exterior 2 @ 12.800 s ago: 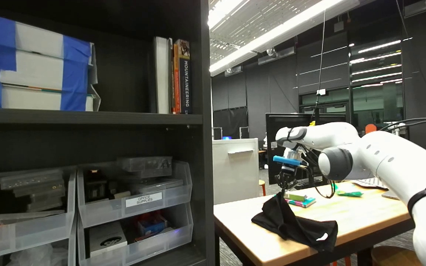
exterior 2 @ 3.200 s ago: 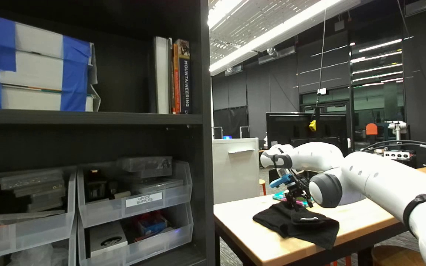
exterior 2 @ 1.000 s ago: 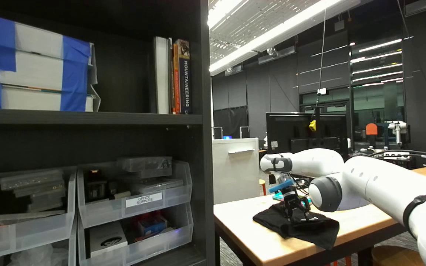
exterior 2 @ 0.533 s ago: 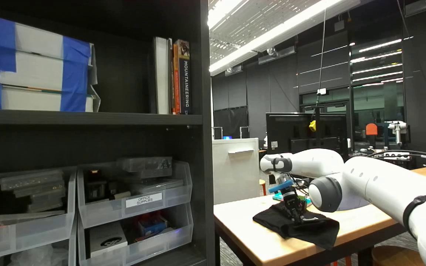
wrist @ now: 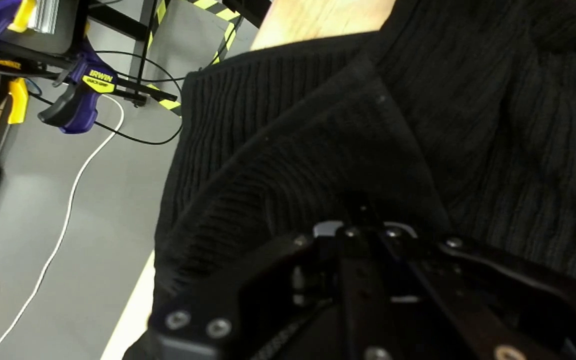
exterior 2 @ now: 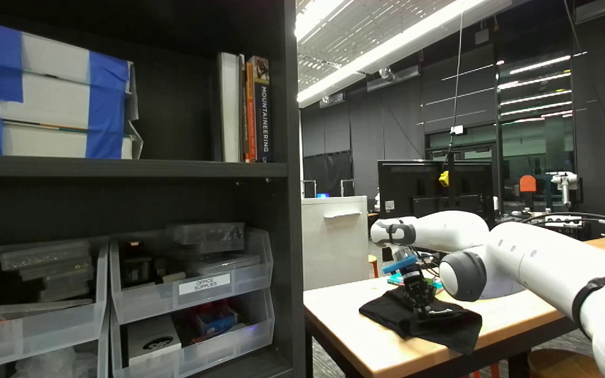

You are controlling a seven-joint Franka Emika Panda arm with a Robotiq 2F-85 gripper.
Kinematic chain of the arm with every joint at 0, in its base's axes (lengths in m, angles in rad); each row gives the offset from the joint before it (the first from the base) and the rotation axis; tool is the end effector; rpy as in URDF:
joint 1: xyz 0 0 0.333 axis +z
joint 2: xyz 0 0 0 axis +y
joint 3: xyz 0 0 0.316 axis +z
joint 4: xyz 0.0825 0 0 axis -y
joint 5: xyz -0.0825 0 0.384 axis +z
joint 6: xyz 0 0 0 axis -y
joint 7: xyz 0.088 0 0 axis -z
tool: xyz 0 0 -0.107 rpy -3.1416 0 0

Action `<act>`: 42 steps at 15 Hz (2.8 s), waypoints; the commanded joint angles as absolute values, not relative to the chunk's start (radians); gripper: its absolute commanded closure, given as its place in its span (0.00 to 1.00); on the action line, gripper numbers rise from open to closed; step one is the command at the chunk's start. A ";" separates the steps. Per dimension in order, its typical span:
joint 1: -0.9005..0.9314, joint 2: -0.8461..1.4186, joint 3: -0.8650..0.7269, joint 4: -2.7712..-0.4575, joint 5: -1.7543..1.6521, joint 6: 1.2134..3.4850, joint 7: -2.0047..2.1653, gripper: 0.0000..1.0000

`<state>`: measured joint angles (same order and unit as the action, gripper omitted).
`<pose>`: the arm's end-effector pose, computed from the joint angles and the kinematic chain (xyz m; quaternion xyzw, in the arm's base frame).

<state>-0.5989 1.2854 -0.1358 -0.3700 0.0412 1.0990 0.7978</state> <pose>0.5877 -0.4405 0.2571 0.7149 -0.6423 -0.2688 0.0642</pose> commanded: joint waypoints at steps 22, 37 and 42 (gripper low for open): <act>-0.721 1.215 -0.082 -0.400 0.151 1.142 0.830 0.74; -0.724 1.250 -0.081 -0.346 0.154 1.157 0.838 0.16; -0.725 1.251 -0.081 -0.355 0.152 1.171 0.834 0.05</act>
